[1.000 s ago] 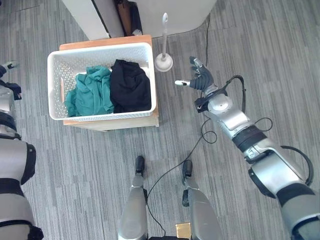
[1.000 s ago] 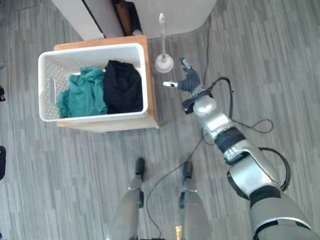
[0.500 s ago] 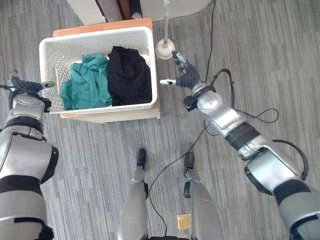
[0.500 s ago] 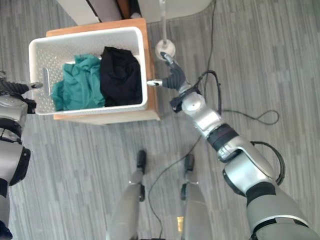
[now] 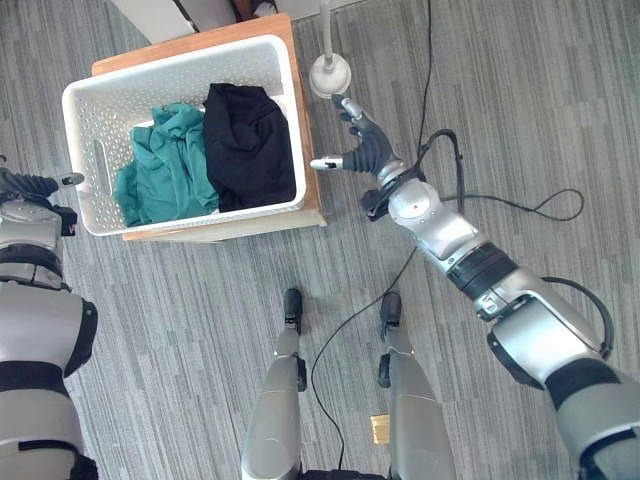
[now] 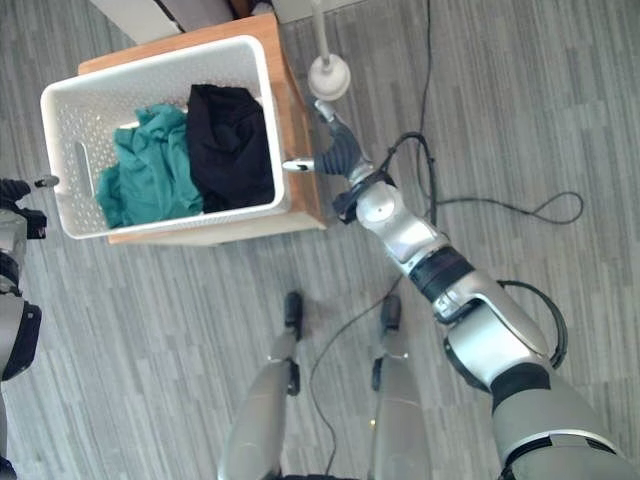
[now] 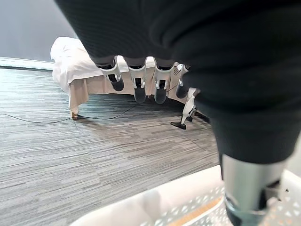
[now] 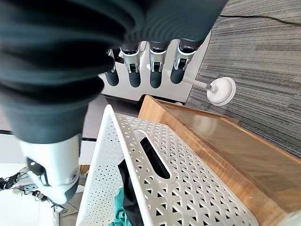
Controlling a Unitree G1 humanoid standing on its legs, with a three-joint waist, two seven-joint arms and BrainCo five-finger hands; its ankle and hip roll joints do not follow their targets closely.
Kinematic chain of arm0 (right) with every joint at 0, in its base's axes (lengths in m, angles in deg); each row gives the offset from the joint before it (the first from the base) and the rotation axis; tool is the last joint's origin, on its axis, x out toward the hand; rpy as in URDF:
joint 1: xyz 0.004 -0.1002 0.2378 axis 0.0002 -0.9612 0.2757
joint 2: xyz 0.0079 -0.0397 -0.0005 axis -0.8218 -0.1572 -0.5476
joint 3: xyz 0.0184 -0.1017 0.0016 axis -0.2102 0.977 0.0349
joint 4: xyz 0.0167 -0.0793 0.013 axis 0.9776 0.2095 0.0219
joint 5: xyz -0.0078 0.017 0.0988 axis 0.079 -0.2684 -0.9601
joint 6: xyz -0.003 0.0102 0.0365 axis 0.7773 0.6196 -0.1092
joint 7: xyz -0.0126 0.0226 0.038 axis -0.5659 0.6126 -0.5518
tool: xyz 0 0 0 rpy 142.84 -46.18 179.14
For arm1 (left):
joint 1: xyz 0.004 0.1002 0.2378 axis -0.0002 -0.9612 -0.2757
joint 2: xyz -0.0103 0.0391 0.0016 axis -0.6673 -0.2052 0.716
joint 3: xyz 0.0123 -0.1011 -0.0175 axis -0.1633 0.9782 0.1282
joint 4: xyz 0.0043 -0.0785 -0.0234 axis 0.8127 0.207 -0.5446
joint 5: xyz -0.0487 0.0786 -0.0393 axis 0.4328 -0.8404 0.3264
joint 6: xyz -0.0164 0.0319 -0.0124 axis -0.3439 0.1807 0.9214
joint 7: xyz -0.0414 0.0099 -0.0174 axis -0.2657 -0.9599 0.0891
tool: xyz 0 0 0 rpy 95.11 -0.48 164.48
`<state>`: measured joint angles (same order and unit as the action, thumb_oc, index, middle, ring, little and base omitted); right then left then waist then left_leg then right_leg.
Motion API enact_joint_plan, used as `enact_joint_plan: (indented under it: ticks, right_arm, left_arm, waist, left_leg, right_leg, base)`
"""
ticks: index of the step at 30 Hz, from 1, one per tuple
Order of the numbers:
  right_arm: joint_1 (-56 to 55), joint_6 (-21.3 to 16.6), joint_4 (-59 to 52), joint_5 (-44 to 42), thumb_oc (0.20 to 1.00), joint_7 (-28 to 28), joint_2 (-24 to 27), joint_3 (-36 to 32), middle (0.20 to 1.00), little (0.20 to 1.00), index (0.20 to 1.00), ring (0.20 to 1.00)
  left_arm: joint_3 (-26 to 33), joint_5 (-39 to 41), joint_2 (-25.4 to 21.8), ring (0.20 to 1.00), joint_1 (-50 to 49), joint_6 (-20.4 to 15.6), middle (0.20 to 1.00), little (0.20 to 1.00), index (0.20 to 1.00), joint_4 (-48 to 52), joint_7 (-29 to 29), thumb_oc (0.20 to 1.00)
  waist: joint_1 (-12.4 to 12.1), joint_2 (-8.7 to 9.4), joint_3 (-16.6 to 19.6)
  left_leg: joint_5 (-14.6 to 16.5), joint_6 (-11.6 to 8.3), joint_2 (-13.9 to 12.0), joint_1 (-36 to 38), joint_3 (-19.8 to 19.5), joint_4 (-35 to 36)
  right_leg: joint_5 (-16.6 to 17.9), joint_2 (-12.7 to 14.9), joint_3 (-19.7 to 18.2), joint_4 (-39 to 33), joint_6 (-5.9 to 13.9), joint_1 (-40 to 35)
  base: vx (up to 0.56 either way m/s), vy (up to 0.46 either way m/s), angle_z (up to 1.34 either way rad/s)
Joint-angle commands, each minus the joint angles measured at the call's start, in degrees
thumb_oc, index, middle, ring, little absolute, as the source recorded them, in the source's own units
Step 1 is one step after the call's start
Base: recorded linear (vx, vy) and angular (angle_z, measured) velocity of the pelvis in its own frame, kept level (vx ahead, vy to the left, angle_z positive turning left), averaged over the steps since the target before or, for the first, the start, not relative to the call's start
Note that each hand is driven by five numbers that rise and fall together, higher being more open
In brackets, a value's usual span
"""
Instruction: Grab the laundry basket,head to the washer,open it,put in the laundry and shut it.
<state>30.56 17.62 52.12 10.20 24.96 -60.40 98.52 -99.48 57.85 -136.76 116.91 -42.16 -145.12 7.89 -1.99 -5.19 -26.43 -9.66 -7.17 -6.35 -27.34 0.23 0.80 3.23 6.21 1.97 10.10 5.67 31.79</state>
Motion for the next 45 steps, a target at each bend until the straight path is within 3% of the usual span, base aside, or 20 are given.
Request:
enact_joint_plan:
  ticks: [1, 5, 6, 9, 13, 15, 17, 19, 21, 22, 24, 25, 31, 34, 37, 39, 40, 43, 44, 45]
  right_arm:
    - [1.8, -2.3, -2.0, 0.6, 1.000, -1.1, -1.7, -1.4, 1.000, 1.000, 1.000, 1.000]
    - [0.7, -2.7, -2.8, 0.6, 1.000, -1.4, -1.1, -1.9, 1.000, 1.000, 1.000, 1.000]
    - [-1.3, -2.9, -3.5, 0.3, 1.000, -1.4, 0.3, -3.2, 1.000, 1.000, 1.000, 1.000]
    - [-4.4, -2.6, -4.6, 0.4, 1.000, -1.0, 2.3, -4.8, 1.000, 1.000, 1.000, 1.000]
    - [-18.0, -1.5, -9.2, 3.6, 1.000, 0.9, 7.8, -12.1, 1.000, 1.000, 1.000, 1.000]
    - [-21.4, -1.4, -9.7, 4.0, 1.000, 1.5, 8.4, -14.0, 1.000, 1.000, 1.000, 1.000]
    - [-32.0, -1.0, -12.0, 4.5, 1.000, 2.9, 9.2, -20.1, 1.000, 1.000, 1.000, 1.000]
    - [-35.4, -1.0, -12.9, 4.6, 1.000, 3.6, 8.8, -21.8, 1.000, 1.000, 1.000, 1.000]
    - [-41.9, -1.8, -12.3, 4.8, 1.000, 5.2, 7.0, -24.7, 1.000, 1.000, 1.000, 1.000]
    - [-42.2, -1.8, -12.4, 4.8, 1.000, 5.2, 7.0, -24.7, 1.000, 1.000, 1.000, 1.000]
    - [-44.3, -2.0, -11.6, 4.2, 1.000, 5.8, 6.0, -26.1, 1.000, 1.000, 1.000, 1.000]
    - [-47.4, -1.9, -11.1, 3.9, 1.000, 6.5, 5.1, -27.4, 1.000, 1.000, 1.000, 1.000]
    - [-54.2, -2.0, -12.5, 3.9, 1.000, 7.3, 4.3, -30.9, 1.000, 1.000, 1.000, 1.000]
    - [-60.2, -1.9, -14.4, 3.5, 1.000, 8.0, 3.6, -32.9, 1.000, 1.000, 1.000, 1.000]
    - [-62.3, -2.1, -15.7, 1.9, 1.000, 7.6, 3.6, -33.6, 1.000, 1.000, 1.000, 1.000]
    - [-62.3, -2.6, -15.7, 1.2, 1.000, 6.9, 3.7, -33.1, 1.000, 1.000, 1.000, 1.000]
    - [-61.7, -2.9, -14.4, 0.7, 1.000, 5.6, 3.8, -33.4, 1.000, 1.000, 1.000, 1.000]
    - [-61.7, -2.9, -14.4, 0.7, 1.000, 5.6, 3.8, -33.4, 1.000, 1.000, 1.000, 1.000]
    - [-61.2, -4.0, -14.1, -1.1, 1.000, 4.5, 3.2, -34.6, 1.000, 1.000, 1.000, 1.000]
    - [-61.3, -4.0, -14.2, -1.1, 1.000, 4.5, 3.2, -34.6, 1.000, 1.000, 1.000, 1.000]
  left_arm:
    - [-1.2, 2.4, -1.8, 1.000, 2.2, -0.6, 1.000, 1.000, 1.000, -4.7, -1.6, 1.000]
    - [-0.4, 3.7, -1.9, 1.000, 2.0, -1.2, 1.000, 1.000, 1.000, -3.6, -2.6, 1.000]
    - [1.5, 4.6, -1.9, 1.000, -0.3, -2.3, 1.000, 1.000, 1.000, -1.7, -3.7, 1.000]
    - [3.3, 4.2, -1.1, 1.000, -4.1, -2.9, 1.000, 1.000, 1.000, 0.8, -4.3, 1.000]
    - [6.5, -0.3, 4.2, 1.000, -15.9, -4.6, 1.000, 1.000, 1.000, 11.8, -5.7, 1.000]
    - [7.3, -0.8, 5.9, 1.000, -19.1, -5.2, 1.000, 1.000, 1.000, 15.6, -5.6, 1.000]
    - [9.5, -2.4, 9.5, 1.000, -28.3, -6.1, 1.000, 1.000, 1.000, 28.8, -5.9, 1.000]
    - [10.7, -3.7, 10.5, 1.000, -32.3, -6.2, 1.000, 1.000, 1.000, 33.7, -5.7, 1.000]
    - [12.3, -7.0, 14.7, 1.000, -42.3, -7.1, 1.000, 1.000, 1.000, 44.4, -4.5, 1.000]
    - [12.4, -7.1, 14.7, 1.000, -42.7, -6.9, 1.000, 1.000, 1.000, 44.8, -4.5, 1.000]
    - [13.9, -6.9, 16.8, 1.000, -47.7, -7.8, 1.000, 1.000, 1.000, 49.8, -3.0, 1.000]
    - [15.0, -7.6, 20.4, 1.000, -54.4, -7.7, 1.000, 1.000, 1.000, 53.0, -1.4, 1.000]
    - [13.7, -8.4, 25.6, 1.000, -62.0, -7.3, 1.000, 1.000, 1.000, 53.4, 1.5, 1.000]
    - [11.6, -7.7, 28.2, 1.000, -65.8, -6.8, 1.000, 1.000, 1.000, 51.5, 4.0, 1.000]
    - [11.1, -7.0, 28.5, 1.000, -66.4, -6.6, 1.000, 1.000, 1.000, 53.1, 3.7, 1.000]
    - [10.1, -7.8, 28.4, 1.000, -65.2, -6.7, 1.000, 1.000, 1.000, 53.0, 3.0, 1.000]
    - [9.6, -7.7, 27.8, 1.000, -64.2, -6.8, 1.000, 1.000, 1.000, 54.8, 2.5, 1.000]
    - [9.6, -7.7, 27.8, 1.000, -64.2, -6.8, 1.000, 1.000, 1.000, 54.8, 2.5, 1.000]
    - [10.6, -9.6, 26.5, 1.000, -63.9, -6.9, 1.000, 1.000, 1.000, 56.8, 0.5, 1.000]
    - [10.6, -9.7, 26.5, 1.000, -63.9, -6.9, 1.000, 1.000, 1.000, 56.8, 0.5, 1.000]
  waist:
    - [0.8, 1.74, 0.1]
    - [1.0, 2.43, 0.0]
    - [1.0, 3.46, 0.7]
    - [1.0, 3.85, 1.8]
    - [1.2, 2.80, 4.8]
    - [1.1, 2.52, 5.7]
    - [1.3, 2.10, 7.0]
    - [1.2, 1.99, 8.0]
    - [0.6, 2.57, 10.2]
    - [0.6, 2.49, 10.3]
    - [0.4, 2.82, 11.4]
    - [0.0, 3.73, 13.0]
    - [-0.1, 5.72, 15.5]
    - [0.2, 6.63, 17.6]
    - [0.1, 7.68, 16.4]
    - [0.0, 8.64, 15.5]
    - [0.1, 9.87, 15.9]
    - [0.0, 9.92, 15.8]
    - [-0.6, 8.16, 17.6]
    - [-0.7, 8.14, 17.6]
  left_leg:
    - [3.4, 0.96, 0.7, -0.4, 0.2, -3.7]
    - [4.1, 1.13, 0.8, -0.3, 0.3, -4.5]
    - [5.5, 1.56, 1.3, 0.4, 0.2, -5.9]
    - [7.3, 2.25, 2.1, 1.4, 0.4, -7.5]
    - [11.8, 4.53, 5.7, 6.0, -0.1, -10.0]
    - [12.0, 5.11, 6.5, 7.4, -0.3, -9.9]
    - [13.4, 6.91, 8.0, 12.1, -1.9, -9.6]
    - [13.3, 7.47, 8.4, 13.3, -2.3, -9.1]
    - [13.6, 7.78, 9.3, 17.1, -3.2, -7.0]
    - [13.6, 7.77, 9.2, 17.3, -3.3, -6.8]
    - [13.8, 7.81, 9.4, 18.9, -3.3, -5.6]
    - [15.1, 7.97, 9.9, 21.5, -3.7, -5.5]
    - [16.7, 7.40, 10.7, 25.5, -5.9, -6.8]
    - [16.0, 5.09, 9.4, 26.8, -7.9, -11.1]
    - [11.7, 3.13, 9.5, 20.2, -9.4, -26.4]
    - [9.0, 2.80, 7.9, 16.2, -9.9, -30.2]
    - [9.7, 3.64, 1.7, 15.2, -8.8, -22.1]
    - [9.6, 3.65, 1.7, 15.4, -8.7, -21.9]
    - [4.8, 1.83, -4.6, 16.7, -12.6, -4.1]
    - [4.6, 1.77, -4.8, 16.9, -12.5, -3.7]
  right_leg:
    - [3.0, 2.6, 2.0, -8.1, 1.83, -5.0]
    - [2.9, 2.7, 2.1, -8.3, 1.93, -5.5]
    - [2.9, 3.1, 2.0, -8.7, 2.27, -7.0]
    - [2.9, 4.1, 1.7, -8.7, 2.65, -8.7]
    - [0.7, 6.7, 0.7, -5.3, 3.39, -13.3]
    - [0.0, 6.8, 0.6, -3.4, 3.41, -13.9]
    - [-3.0, 4.4, -1.3, 4.8, 2.81, -14.8]
    - [-3.6, 3.3, -1.5, 6.2, 2.69, -14.9]
    - [-2.8, 2.4, 0.8, 2.7, 2.72, -17.6]
    - [-2.7, 2.3, 0.9, 2.4, 2.70, -17.9]
    - [-0.9, 1.9, 0.7, -2.5, 2.99, -18.2]
    - [1.8, 1.3, 0.3, -8.4, 3.22, -18.5]
    - [1.0, -0.2, -0.3, -8.0, 2.39, -22.0]
    - [-2.5, -1.6, 2.8, -6.1, 0.39, -25.8]
    - [-3.7, -2.3, 3.8, -6.2, -1.35, -28.5]
    - [-4.6, -2.7, 3.8, -6.2, -2.18, -29.4]
    - [-5.8, -2.4, 3.9, -6.8, -1.71, -29.9]
    - [-5.8, -2.3, 3.8, -6.8, -1.71, -30.0]
    - [-8.6, -3.1, 1.7, -5.3, -0.93, -30.2]
    - [-8.6, -3.2, 1.6, -5.2, -0.98, -30.2]
  base:
    - [0.03, 0.013, -0.04]
    - [0.04, 0.027, 0.00]
    - [0.06, 0.062, 0.01]
    - [0.09, 0.107, 0.01]
    - [0.15, 0.216, 0.06]
    - [0.15, 0.192, 0.29]
    - [0.22, 0.199, 0.48]
    - [0.17, 0.097, 0.53]
    - [0.22, 0.044, 0.23]
    - [0.17, -0.010, 0.13]
    - [0.19, -0.055, 0.14]
    - [0.22, -0.085, 0.08]
    - [0.19, -0.105, 0.36]
    - [0.24, -0.215, 0.51]
    - [0.07, -0.161, 0.67]
    - [0.05, -0.086, 0.25]
    - [0.08, -0.028, -0.11]
    - [0.10, 0.079, 0.02]
    - [0.23, 0.239, -0.04]
    - [0.30, 0.328, -0.16]
